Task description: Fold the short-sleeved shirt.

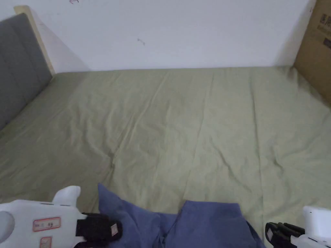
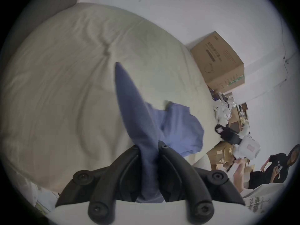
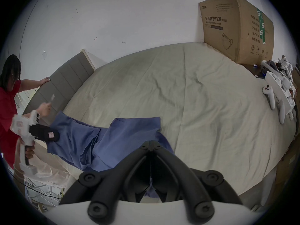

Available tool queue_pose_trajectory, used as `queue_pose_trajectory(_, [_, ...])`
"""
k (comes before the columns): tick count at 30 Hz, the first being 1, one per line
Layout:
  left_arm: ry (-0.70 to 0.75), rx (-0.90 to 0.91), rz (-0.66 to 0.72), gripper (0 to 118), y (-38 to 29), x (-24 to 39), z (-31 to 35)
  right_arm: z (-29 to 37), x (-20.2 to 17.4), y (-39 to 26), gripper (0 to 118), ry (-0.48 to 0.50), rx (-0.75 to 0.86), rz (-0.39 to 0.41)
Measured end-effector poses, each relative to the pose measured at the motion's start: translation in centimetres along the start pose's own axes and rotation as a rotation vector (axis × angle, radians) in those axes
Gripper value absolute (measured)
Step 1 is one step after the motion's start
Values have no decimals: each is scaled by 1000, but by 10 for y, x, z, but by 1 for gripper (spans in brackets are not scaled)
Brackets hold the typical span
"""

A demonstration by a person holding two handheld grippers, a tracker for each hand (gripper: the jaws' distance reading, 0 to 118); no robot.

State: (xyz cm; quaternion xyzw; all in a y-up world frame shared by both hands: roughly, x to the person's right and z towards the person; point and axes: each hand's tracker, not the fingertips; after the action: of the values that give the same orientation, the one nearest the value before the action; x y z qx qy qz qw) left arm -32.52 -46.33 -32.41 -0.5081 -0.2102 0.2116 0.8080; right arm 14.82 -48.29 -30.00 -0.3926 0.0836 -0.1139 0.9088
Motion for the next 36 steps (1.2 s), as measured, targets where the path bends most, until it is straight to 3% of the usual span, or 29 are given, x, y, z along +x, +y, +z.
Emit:
queue_pose_trajectory(6, [-60,-138,-216,13,22,116,-74,19,30,-5,0,-31,43,-84])
queue_pose_trajectory(11, [-30,-281,-286,13,22,143,-170,32,59,-14,0,-77,57,-143])
queue_pose_trajectory(12, [-27,-297,-270,21,20,145,-185,34,62,-16,0,-85,59,-155])
queue_pose_trajectory(13, [-11,-309,-265,39,18,147,-192,35,65,-17,0,-91,58,-163])
queue_pose_trajectory(15, [-27,-320,-244,97,12,146,-201,37,72,-21,0,-106,52,-180])
queue_pose_trajectory(16, [-52,-327,-243,107,10,145,-200,38,74,-23,0,-110,51,-185])
queue_pose_trajectory(22, [-103,-250,-205,105,12,128,-154,34,80,-30,0,-123,33,-206])
queue_pose_trajectory(24, [-115,-201,-168,98,15,115,-144,32,79,-31,0,-119,30,-215])
queue_pose_trajectory(25, [-98,-188,-159,81,18,109,-142,31,77,-32,0,-112,28,-217])
queue_pose_trajectory(26, [-70,-171,-135,48,19,105,-143,30,75,-32,0,-107,25,-216])
queue_pose_trajectory(27, [-36,-162,-136,8,20,101,-148,28,73,-32,0,-101,20,-212])
queue_pose_trajectory(31, [-5,-194,-235,4,13,102,-181,27,66,-31,0,-90,13,-190])
queue_pose_trajectory(34, [-138,-276,-251,3,-6,116,-207,27,66,-30,0,-90,17,-192])
queue_pose_trajectory(36, [-105,-284,-339,2,-17,134,-220,28,68,-30,0,-95,17,-197])
